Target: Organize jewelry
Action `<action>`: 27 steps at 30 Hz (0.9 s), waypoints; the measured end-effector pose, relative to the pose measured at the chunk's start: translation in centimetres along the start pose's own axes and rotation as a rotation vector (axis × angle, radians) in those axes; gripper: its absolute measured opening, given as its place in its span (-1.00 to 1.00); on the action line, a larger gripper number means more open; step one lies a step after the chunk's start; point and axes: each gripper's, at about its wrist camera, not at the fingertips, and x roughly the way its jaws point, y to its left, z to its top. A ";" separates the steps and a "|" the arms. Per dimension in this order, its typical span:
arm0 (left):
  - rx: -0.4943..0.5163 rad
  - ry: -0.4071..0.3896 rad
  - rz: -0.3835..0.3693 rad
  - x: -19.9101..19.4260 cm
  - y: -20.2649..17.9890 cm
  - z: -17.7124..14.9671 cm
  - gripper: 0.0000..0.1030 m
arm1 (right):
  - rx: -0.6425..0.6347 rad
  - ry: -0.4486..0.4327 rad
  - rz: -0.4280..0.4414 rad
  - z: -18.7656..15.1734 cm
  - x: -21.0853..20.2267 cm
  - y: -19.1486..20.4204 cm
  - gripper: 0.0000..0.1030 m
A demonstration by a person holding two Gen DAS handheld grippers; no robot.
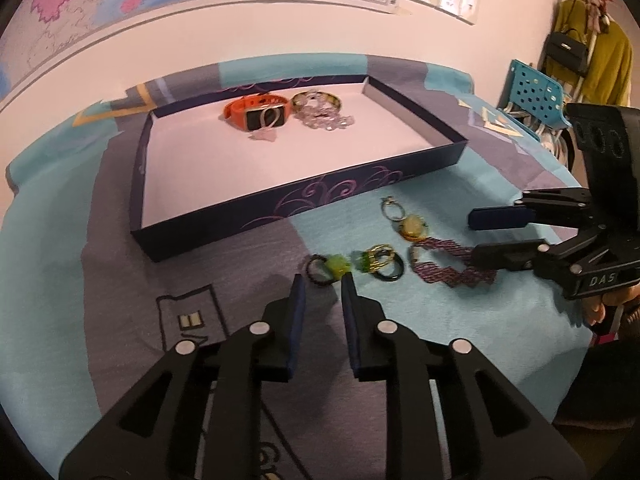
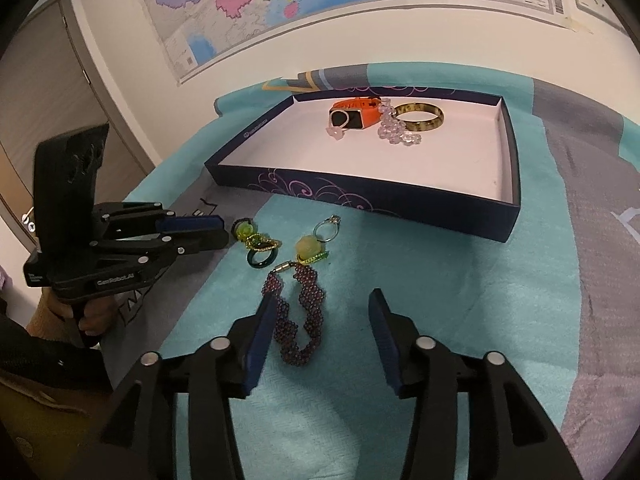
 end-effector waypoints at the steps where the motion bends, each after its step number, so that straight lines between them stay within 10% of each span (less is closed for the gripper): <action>1: 0.009 -0.005 -0.006 -0.1 -0.3 0.1 -0.61 | -0.004 0.002 -0.004 0.0 0.1 0.1 -0.06; 27: 0.110 -0.059 0.012 0.5 -2.2 2.3 -0.74 | 0.015 -0.004 0.033 -0.1 0.0 0.0 0.08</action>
